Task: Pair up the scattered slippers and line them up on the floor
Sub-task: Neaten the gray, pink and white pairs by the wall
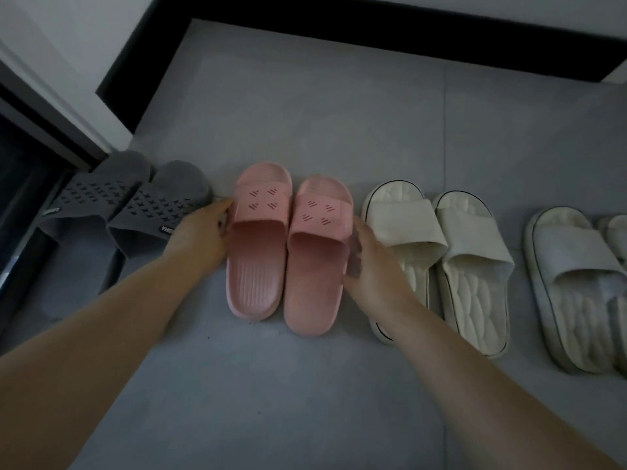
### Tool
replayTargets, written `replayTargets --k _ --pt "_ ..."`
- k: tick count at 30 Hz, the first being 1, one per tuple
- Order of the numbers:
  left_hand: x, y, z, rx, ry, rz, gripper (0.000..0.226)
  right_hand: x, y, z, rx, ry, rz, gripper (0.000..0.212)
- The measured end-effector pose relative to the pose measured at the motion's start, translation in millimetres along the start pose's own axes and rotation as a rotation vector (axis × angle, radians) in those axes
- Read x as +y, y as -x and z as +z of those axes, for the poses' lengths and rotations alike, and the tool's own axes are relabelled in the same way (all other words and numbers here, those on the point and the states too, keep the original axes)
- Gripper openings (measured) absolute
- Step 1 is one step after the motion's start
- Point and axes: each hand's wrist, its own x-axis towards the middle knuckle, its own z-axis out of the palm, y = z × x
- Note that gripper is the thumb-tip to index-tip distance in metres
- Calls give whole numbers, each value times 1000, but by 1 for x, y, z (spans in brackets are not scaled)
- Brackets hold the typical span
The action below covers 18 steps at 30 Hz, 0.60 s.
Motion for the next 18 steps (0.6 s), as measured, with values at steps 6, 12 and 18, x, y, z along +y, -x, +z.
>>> replayTargets --k 6,12,18 --pt "99 -20 -4 -106 68 241 56 65 31 -93 480 206 134 61" --pt "182 -17 68 -462 -242 336 63 117 15 -135 155 281 336 62" --pt "189 -16 90 -386 -271 331 50 141 19 -142 261 223 292 50"
